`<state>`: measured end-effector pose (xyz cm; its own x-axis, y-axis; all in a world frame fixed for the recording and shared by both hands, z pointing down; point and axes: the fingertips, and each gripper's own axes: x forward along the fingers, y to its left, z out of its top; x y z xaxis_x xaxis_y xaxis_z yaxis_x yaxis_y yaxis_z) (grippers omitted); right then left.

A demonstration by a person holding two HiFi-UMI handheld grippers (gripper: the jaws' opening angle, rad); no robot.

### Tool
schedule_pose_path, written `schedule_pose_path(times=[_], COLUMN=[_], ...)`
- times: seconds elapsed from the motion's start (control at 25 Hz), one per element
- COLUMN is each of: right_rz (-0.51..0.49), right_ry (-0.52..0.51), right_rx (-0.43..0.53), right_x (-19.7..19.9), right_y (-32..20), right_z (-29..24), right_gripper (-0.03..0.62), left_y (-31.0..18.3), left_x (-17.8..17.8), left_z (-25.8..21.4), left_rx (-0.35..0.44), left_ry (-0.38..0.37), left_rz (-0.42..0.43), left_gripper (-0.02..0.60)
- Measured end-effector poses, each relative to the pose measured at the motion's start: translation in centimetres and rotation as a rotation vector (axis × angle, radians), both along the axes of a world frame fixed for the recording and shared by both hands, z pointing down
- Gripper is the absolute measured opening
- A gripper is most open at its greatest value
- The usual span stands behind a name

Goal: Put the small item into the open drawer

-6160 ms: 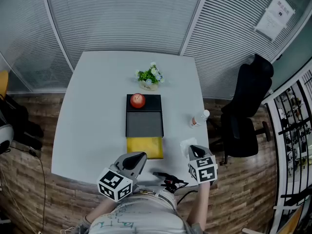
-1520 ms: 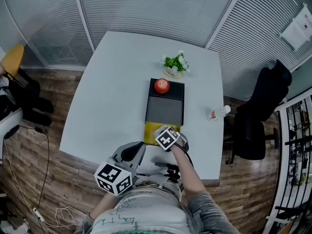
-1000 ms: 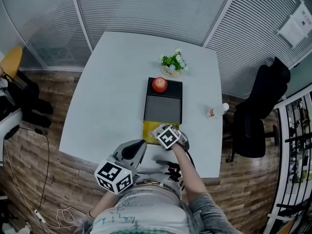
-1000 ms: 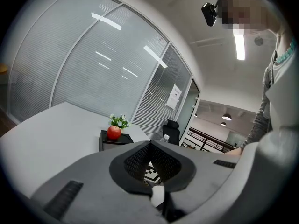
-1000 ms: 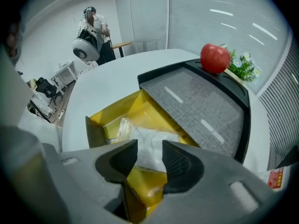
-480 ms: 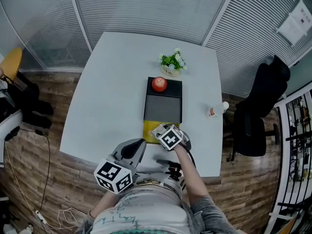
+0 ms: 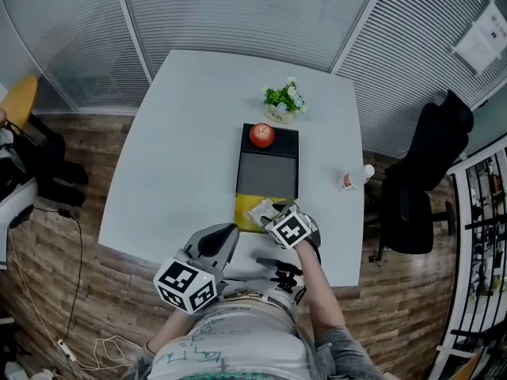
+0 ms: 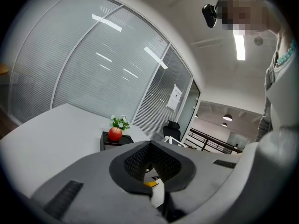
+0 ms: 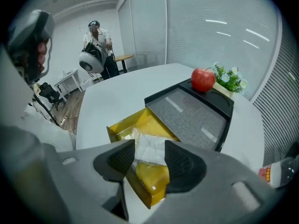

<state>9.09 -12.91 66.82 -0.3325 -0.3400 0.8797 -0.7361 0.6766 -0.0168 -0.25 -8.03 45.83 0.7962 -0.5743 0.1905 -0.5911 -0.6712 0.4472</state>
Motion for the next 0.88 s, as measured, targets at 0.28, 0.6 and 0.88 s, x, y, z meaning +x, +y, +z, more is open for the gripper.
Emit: schedule_pose_path(times=[0.28,0.6,0.88], right_rz=[0.006,-0.058,-0.104], right_ry=[-0.001,-0.013,-0.046], right_rx=[0.017,0.078,0.139], right_x=[0.9,-0.3,-1.7], right_y=[1.1,2.4,3.4], right_z=[-1.6,-5.0,-7.6], right_gripper=[0.198,0.127,0.032], left_y=[-0.2,-0.4,-0.1], left_x=[-0.3,0.1,0.7], left_z=[0.5,0.6,0.8], left_rx=[-0.011,-0.014,-0.022], left_ry=[-0.014,-0.015,-0.012], left_rz=[-0.002,0.008,0.031], left_gripper=[-0.003,-0.003,-0.003])
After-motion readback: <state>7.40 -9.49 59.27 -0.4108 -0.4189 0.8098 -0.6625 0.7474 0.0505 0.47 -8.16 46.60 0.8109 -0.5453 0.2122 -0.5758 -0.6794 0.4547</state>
